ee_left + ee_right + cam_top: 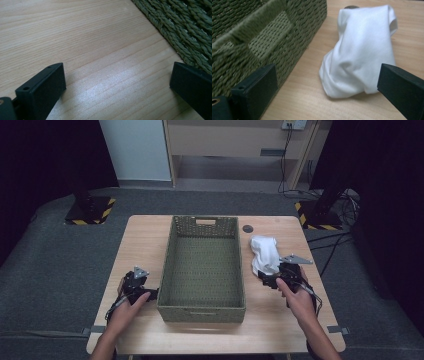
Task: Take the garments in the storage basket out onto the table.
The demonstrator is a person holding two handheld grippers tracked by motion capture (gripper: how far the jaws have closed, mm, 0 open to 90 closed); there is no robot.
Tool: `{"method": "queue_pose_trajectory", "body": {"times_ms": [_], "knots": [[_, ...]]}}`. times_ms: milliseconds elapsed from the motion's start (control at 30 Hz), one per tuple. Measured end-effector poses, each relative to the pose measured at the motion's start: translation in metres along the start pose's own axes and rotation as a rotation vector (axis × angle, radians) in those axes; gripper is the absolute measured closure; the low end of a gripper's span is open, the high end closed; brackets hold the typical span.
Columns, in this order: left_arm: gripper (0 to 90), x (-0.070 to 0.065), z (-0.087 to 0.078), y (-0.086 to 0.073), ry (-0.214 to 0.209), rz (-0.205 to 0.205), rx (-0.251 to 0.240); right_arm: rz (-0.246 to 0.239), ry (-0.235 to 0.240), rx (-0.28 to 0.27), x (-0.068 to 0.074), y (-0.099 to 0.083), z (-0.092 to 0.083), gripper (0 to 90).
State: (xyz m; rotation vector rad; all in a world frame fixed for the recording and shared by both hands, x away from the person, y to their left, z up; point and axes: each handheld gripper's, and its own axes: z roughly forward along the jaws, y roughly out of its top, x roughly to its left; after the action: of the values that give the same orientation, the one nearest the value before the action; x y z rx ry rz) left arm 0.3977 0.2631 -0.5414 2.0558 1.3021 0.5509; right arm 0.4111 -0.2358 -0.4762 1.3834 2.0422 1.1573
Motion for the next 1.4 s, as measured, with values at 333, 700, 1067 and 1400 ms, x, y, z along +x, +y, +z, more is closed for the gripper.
{"method": "queue_pose_trajectory", "body": {"times_ms": [333, 700, 1067, 1400], "knots": [[0.0, 0.0, 0.0, 0.0, 0.0, 0.0, 0.0, 0.0, 0.017, 0.026, 0.006, -0.021, 0.001, 2.8], [0.0, 0.0, 0.0, 0.0, 0.0, 0.001, 0.0, -0.005, 0.031, 0.045, 0.01, -0.038, -0.002, 2.8], [0.0, 0.0, 0.0, 0.0, 0.0, 0.0, 0.0, -0.028, 0.046, 0.075, 0.017, -0.052, -0.006, 2.7], [0.0, 0.0, 0.0, 0.0, 0.0, 0.0, 0.0, -0.042, 0.058, 0.102, 0.021, -0.06, -0.003, 2.7]]}}
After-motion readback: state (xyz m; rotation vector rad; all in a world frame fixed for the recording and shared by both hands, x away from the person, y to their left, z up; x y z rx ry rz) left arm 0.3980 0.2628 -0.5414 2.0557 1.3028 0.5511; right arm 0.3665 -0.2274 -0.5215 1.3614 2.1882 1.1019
